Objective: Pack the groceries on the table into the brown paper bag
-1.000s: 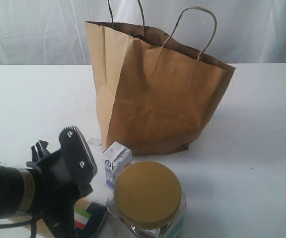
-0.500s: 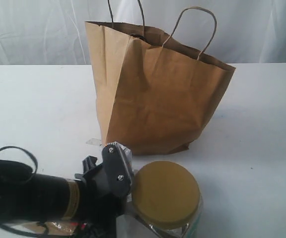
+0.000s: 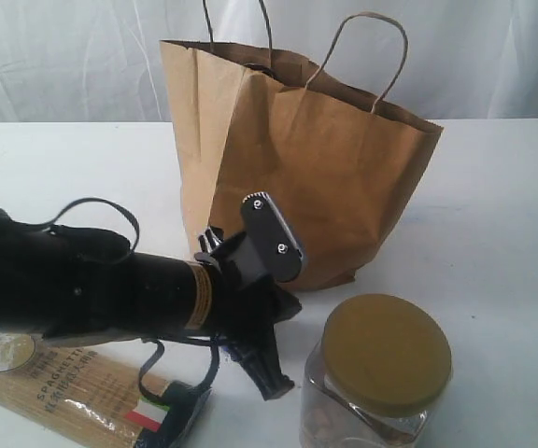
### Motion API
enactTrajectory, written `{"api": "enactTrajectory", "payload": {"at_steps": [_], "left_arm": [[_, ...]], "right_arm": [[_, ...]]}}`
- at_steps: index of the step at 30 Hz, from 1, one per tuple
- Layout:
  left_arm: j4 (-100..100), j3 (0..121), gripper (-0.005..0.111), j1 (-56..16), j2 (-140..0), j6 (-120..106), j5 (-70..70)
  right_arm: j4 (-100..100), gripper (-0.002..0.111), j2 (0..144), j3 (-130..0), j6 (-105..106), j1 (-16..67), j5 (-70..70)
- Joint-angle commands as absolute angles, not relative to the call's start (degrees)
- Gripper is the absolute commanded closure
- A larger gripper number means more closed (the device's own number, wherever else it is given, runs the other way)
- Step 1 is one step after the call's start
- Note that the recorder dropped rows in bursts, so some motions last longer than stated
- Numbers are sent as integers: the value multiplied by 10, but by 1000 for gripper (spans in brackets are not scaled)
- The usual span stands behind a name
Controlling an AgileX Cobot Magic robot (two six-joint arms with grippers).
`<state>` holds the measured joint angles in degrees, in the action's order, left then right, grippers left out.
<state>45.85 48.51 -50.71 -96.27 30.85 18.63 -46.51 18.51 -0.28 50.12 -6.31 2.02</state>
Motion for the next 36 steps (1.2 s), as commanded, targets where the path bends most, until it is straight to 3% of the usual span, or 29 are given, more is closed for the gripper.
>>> {"api": "enactTrajectory", "payload": {"at_steps": [1, 5, 11, 21, 36], "left_arm": [[461, 487, 107, -504, -911, 297, 40], [463, 487, 107, -504, -909, 296, 26], [463, 487, 107, -504, -910, 297, 157], [463, 487, 107, -504, -933, 298, -50], [450, 487, 107, -504, -947, 348, 76]], "right_arm": [[-466, 108, 188, 0, 506, -62, 27], [-466, 108, 188, 0, 506, -62, 27], [-466, 108, 188, 0, 506, -62, 27], [-466, 108, 188, 0, 506, -62, 27], [-466, 108, 188, 0, 506, -62, 29]]}}
